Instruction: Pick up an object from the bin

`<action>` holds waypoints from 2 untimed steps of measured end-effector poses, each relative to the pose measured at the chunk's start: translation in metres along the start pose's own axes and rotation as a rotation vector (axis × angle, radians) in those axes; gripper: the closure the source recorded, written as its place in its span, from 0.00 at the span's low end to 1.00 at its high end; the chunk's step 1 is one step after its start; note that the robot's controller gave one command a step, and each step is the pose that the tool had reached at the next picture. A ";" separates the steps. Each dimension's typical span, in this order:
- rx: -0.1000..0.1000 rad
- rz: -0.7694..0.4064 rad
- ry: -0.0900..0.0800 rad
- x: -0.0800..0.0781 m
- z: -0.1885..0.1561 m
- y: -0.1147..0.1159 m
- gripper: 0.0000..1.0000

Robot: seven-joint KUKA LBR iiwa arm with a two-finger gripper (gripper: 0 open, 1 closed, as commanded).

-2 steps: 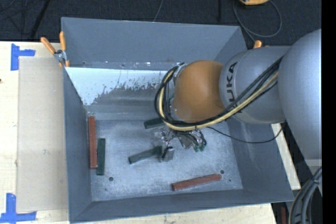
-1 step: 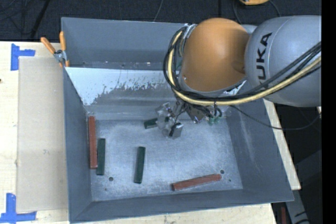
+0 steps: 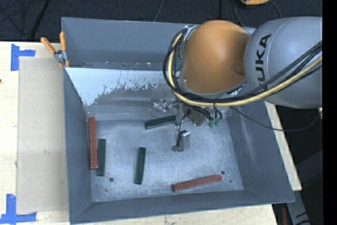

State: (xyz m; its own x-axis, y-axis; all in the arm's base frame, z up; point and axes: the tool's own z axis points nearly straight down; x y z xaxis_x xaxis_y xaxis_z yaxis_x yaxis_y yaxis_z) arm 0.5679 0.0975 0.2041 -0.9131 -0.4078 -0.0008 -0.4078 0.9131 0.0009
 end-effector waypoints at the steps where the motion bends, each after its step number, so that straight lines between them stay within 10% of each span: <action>1: 0.003 -0.188 0.001 0.062 -0.039 -0.035 0.00; 2: -0.006 -0.285 0.012 0.100 0.054 0.026 0.00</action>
Offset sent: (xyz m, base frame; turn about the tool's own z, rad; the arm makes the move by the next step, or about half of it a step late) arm -0.0428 -0.0552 0.0383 -0.1919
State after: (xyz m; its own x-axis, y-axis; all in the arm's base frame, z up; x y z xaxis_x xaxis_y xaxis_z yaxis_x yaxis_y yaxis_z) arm 0.4665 0.0806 0.1500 -0.7613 -0.6483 0.0099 -0.6483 0.7614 0.0082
